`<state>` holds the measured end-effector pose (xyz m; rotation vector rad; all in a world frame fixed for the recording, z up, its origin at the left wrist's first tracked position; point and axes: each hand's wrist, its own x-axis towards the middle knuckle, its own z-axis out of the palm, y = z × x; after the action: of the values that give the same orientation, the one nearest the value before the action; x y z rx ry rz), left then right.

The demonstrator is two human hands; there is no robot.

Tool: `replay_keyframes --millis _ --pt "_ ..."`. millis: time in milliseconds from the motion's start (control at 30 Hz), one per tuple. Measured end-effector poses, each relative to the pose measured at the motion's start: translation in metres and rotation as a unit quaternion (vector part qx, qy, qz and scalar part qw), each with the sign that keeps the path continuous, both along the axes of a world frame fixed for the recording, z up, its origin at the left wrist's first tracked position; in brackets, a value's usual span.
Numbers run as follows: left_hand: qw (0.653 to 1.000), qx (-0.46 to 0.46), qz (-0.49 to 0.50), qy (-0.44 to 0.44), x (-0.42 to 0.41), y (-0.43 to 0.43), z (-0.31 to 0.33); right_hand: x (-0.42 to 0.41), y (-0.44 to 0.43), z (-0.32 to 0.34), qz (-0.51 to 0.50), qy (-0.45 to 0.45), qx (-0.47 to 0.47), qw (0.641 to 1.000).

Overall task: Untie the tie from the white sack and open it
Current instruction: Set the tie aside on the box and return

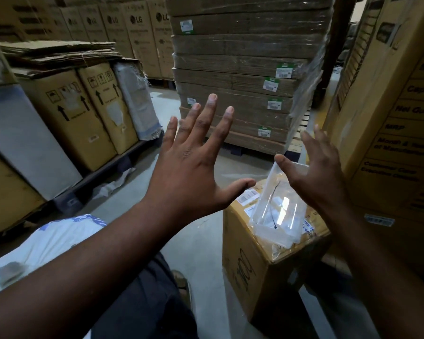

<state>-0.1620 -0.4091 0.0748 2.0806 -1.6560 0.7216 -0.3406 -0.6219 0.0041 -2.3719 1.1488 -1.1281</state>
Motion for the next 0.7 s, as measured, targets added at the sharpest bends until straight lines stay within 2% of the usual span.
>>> replay_keyframes --millis 100,333,700 --pt "0.999 -0.011 0.035 -0.007 0.022 0.02 0.006 0.034 0.019 0.021 0.045 0.009 -0.067 0.997" --pt "0.985 -0.032 0.165 -0.034 0.1 0.11 0.028 0.152 0.094 0.069 0.186 0.012 -0.14 0.973" --pt "0.925 -0.06 0.372 -0.045 0.17 0.306 0.037 0.307 0.283 0.091 0.366 0.014 -0.198 0.909"
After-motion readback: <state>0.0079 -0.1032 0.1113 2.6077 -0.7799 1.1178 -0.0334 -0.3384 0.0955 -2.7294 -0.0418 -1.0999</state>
